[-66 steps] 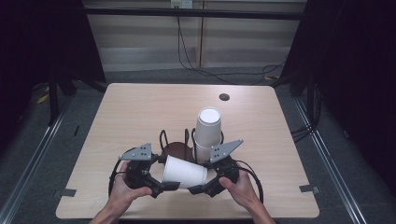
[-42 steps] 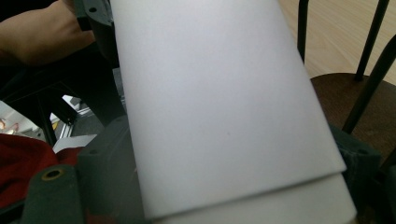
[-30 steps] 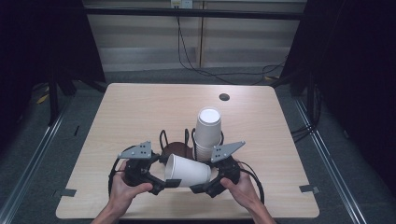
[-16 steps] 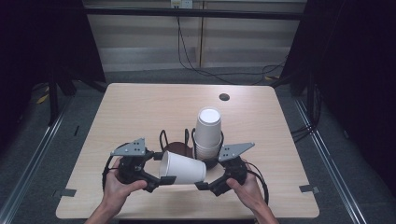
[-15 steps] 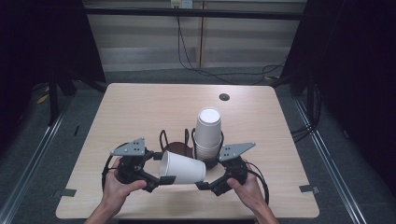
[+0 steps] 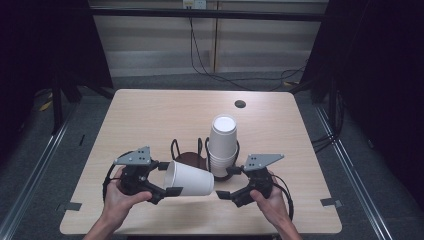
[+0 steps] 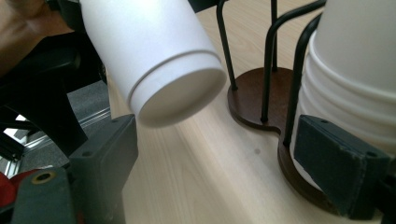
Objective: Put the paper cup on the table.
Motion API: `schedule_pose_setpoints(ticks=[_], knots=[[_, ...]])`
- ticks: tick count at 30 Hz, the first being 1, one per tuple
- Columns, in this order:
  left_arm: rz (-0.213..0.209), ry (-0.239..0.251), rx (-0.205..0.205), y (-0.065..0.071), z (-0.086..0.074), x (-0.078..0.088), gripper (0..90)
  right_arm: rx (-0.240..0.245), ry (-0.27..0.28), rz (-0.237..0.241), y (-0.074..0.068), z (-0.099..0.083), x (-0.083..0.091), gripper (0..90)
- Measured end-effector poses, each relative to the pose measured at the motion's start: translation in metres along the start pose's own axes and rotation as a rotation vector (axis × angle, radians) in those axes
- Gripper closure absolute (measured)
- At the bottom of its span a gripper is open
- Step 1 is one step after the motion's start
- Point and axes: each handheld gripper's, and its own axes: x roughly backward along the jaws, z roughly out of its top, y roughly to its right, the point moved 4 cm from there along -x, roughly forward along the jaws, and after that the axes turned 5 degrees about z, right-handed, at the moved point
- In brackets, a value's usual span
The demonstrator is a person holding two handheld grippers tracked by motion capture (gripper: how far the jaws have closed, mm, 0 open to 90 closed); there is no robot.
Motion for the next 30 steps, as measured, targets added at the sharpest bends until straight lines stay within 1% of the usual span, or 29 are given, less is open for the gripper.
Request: schedule_pose_setpoints(ticks=[1,4,7,9,11,15,17,19,21,22,26,28,29,30], knots=[[0.007,-0.004,0.001,-0.001,-0.001,0.000,13.7,0.000,-0.009,0.004,0.000,-0.002,0.001,14.3],[0.023,-0.026,-0.002,-0.004,-0.003,0.001,13.7,-0.009,-0.030,-0.013,-0.001,-0.010,0.005,14.3],[0.044,-0.050,-0.001,-0.007,-0.006,0.006,13.7,-0.017,-0.020,-0.040,0.000,-0.014,0.012,14.3],[0.063,-0.069,0.004,-0.011,-0.008,0.010,13.7,-0.029,0.001,-0.050,0.002,-0.016,0.017,14.3],[0.080,-0.080,0.017,-0.016,-0.009,0.014,13.8,-0.037,0.019,-0.060,0.005,-0.016,0.021,14.3],[0.093,-0.093,0.027,-0.021,-0.010,0.019,13.8,-0.044,0.034,-0.071,0.008,-0.014,0.022,14.3],[0.112,-0.105,0.019,-0.024,-0.011,0.023,13.7,-0.047,0.031,-0.072,0.009,-0.015,0.022,14.3],[0.126,-0.103,0.030,-0.027,-0.011,0.028,13.6,-0.051,0.028,-0.075,0.010,-0.016,0.022,14.3],[0.134,-0.114,0.035,-0.031,-0.011,0.032,13.6,-0.057,0.026,-0.078,0.010,-0.017,0.022,14.3],[0.144,-0.118,0.037,-0.032,-0.011,0.034,13.6,-0.057,0.027,-0.081,0.011,-0.017,0.023,14.3],[0.153,-0.125,0.043,-0.035,-0.012,0.041,13.5,-0.058,0.024,-0.087,0.011,-0.017,0.024,14.3],[0.167,-0.145,0.031,-0.037,-0.014,0.044,13.4,-0.060,0.023,-0.089,0.012,-0.018,0.024,14.3],[0.176,-0.150,0.038,-0.037,-0.015,0.044,13.4,-0.061,0.023,-0.089,0.012,-0.018,0.024,14.3],[0.180,-0.155,0.036,-0.037,-0.015,0.045,13.3,-0.061,0.022,-0.089,0.012,-0.018,0.024,14.3]])
